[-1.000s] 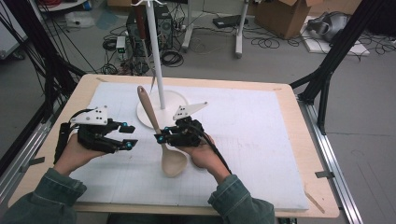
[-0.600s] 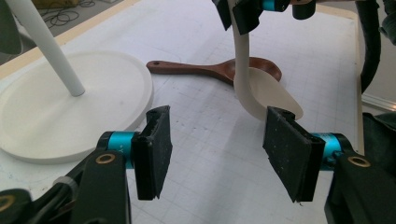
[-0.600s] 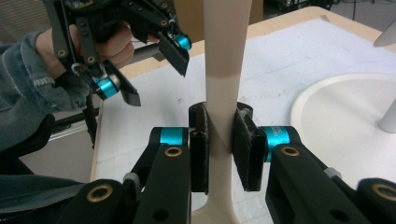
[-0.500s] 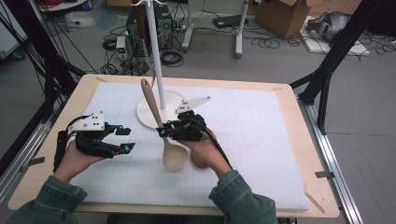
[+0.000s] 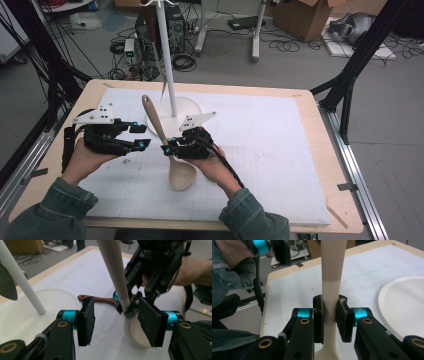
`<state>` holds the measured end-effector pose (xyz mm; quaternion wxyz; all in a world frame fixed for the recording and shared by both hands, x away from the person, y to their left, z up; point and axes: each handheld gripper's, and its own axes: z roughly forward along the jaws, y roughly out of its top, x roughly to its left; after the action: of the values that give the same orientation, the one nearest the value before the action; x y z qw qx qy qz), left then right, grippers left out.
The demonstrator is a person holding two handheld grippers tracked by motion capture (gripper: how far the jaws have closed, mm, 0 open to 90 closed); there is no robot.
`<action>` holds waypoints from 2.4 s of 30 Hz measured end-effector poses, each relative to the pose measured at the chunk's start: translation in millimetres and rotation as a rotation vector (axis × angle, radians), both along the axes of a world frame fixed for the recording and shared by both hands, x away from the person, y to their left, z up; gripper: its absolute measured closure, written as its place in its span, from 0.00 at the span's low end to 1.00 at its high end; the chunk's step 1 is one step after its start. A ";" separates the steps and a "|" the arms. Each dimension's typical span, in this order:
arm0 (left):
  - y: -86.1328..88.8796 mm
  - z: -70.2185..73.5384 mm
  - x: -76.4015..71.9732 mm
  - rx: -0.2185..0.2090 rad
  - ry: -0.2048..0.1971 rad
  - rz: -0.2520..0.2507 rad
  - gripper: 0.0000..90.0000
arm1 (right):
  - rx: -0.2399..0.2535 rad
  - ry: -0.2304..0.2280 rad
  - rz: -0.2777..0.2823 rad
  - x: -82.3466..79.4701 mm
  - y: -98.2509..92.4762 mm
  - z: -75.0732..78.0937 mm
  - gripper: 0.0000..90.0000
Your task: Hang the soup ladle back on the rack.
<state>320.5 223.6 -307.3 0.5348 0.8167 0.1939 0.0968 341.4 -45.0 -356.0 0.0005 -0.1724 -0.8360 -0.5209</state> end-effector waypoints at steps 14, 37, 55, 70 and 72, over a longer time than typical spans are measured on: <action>-13.8 12.7 4.4 -0.002 -0.001 -0.023 0.73 | -0.012 0.006 0.031 -5.7 10.6 -5.1 0.86; -12.5 14.9 4.8 -0.017 0.008 -0.097 0.70 | 0.053 0.055 0.196 7.3 3.1 -0.9 0.87; 8.7 -13.0 -1.9 0.025 -0.010 0.016 0.48 | 0.058 0.014 0.052 16.4 -13.6 11.1 0.87; 20.9 -42.9 -12.5 0.031 -0.009 0.085 0.39 | 0.069 0.015 0.039 30.2 -19.5 27.7 0.87; 22.0 -45.1 -13.9 0.019 -0.010 0.099 0.36 | 0.067 0.013 0.037 31.7 -20.9 29.9 0.87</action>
<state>306.6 245.6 -352.4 0.5225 0.8107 0.2304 0.1293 373.1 -65.9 -326.1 0.0211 -0.1602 -0.8211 -0.5474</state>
